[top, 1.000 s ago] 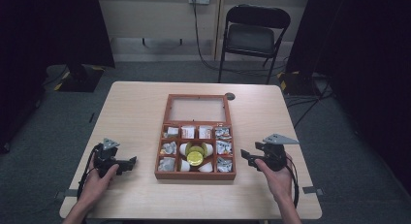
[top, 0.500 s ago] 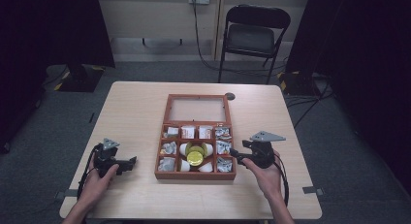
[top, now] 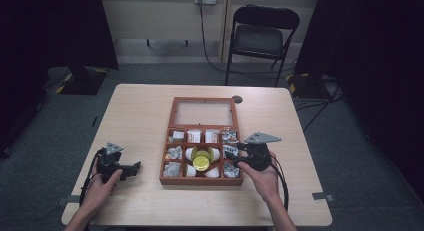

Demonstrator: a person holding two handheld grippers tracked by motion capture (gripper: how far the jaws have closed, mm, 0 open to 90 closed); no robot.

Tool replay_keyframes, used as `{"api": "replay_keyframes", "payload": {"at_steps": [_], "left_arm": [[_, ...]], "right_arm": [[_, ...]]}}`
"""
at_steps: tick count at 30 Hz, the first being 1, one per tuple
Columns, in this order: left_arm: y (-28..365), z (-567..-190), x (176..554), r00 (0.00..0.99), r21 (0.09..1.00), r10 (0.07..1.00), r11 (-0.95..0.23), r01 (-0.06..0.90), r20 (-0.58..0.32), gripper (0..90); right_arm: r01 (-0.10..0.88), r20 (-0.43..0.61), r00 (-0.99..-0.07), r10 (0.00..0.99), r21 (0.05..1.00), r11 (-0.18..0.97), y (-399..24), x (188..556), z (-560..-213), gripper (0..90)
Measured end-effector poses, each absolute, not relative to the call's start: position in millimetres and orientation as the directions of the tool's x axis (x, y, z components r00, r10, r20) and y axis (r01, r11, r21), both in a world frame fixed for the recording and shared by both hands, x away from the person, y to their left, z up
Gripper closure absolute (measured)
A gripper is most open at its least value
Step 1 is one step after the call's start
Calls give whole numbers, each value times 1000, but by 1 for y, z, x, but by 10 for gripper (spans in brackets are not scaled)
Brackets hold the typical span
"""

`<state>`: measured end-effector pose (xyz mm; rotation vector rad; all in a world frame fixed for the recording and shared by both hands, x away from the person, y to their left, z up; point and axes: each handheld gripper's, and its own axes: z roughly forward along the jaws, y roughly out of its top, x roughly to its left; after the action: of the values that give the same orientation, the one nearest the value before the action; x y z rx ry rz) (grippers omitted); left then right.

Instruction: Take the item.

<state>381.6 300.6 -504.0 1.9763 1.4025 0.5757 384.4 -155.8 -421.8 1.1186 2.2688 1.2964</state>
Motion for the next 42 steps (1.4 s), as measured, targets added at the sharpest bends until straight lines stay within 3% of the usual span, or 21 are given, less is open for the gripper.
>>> {"api": "replay_keyframes", "payload": {"at_steps": [12, 42], "left_arm": [[301, -504, 382, 335, 714, 942, -226, 662, -12, 0], [301, -504, 382, 335, 714, 942, -227, 662, -12, 0]], "right_arm": [[472, 125, -723, 679, 808, 354, -121, 391, -431, 499], [465, 136, -794, 592, 763, 448, -79, 399, -450, 514]]}}
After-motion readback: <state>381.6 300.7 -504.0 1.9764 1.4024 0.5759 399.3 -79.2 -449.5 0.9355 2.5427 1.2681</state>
